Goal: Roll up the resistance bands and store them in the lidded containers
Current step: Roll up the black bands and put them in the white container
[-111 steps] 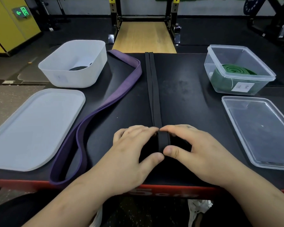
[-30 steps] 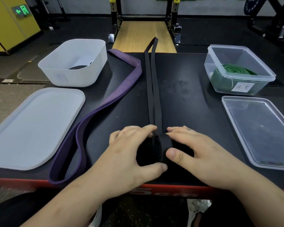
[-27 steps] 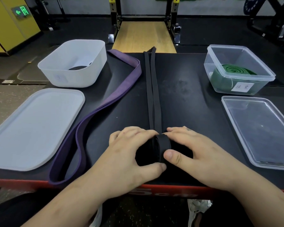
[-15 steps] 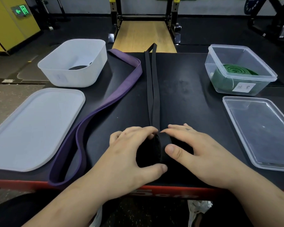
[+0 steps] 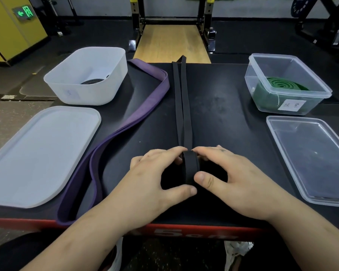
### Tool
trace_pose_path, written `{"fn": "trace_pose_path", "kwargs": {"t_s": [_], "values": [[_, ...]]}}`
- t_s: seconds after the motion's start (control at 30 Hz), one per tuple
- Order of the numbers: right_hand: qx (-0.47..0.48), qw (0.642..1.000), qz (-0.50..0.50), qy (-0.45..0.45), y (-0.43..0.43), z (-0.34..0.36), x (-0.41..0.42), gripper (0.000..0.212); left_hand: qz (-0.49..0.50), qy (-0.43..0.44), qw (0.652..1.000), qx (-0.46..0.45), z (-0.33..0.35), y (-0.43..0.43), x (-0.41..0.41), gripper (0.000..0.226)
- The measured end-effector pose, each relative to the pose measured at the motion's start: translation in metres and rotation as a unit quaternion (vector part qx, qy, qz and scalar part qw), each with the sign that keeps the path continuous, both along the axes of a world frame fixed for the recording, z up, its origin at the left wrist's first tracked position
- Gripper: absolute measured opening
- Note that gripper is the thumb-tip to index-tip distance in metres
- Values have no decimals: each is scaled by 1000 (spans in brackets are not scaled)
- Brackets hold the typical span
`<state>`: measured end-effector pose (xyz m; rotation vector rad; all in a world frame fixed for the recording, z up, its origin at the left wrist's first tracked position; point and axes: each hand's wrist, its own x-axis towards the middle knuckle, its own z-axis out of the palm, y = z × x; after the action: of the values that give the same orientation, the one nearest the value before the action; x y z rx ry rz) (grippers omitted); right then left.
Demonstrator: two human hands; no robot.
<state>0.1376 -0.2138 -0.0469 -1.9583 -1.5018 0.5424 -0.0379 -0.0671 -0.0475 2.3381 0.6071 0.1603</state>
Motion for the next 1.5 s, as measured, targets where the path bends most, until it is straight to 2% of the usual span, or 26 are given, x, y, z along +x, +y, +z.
{"fn": "trace_pose_path", "kwargs": {"t_s": [0.07,0.17,0.43,0.53,0.63,0.7,0.8,0.9,0.97,1.07,1.13,1.27,1.4,1.5], "values": [[13,1000,5,-2,2,-3,0,33,1,-2,1000,5,-1,2,3,76],[28,1000,14,2,2,-5,1,43,-15,-7,1000,12,-1,3,5,72],[17,1000,-4,13,-4,-4,-2,31,-26,-54,998,16,-3,-3,-3,57],[-1,1000,-21,12,-6,-4,-6,39,-30,-62,998,15,-1,-5,-7,49],[-17,1000,-19,12,-14,-1,-12,64,-26,-46,998,15,-2,-11,-14,50],[-46,999,-6,16,-23,7,-18,72,-36,-47,998,26,-3,-19,-23,60],[-60,996,-61,28,-21,23,-21,56,-42,-29,998,27,-2,-31,-35,67],[-86,978,-187,-38,5,29,-12,40,-28,-26,999,23,-3,-35,-38,77],[-121,973,-191,-40,24,28,-15,31,-24,-24,999,26,-3,-36,-38,78],[-133,971,-198,10,44,24,-23,31,-25,-14,999,21,0,-38,-39,78],[-98,969,-219,53,51,23,-24,24,-21,-16,999,24,1,-38,-39,79],[-10,960,-206,190,58,21,-16,37,-23,-23,999,26,0,-36,-41,78],[10,959,-199,199,69,16,-3,35,-20,-24,999,20,-3,-36,-41,79],[73,937,-165,299,79,19,8,40,-24,-32,999,21,-3,-35,-39,78]]}}
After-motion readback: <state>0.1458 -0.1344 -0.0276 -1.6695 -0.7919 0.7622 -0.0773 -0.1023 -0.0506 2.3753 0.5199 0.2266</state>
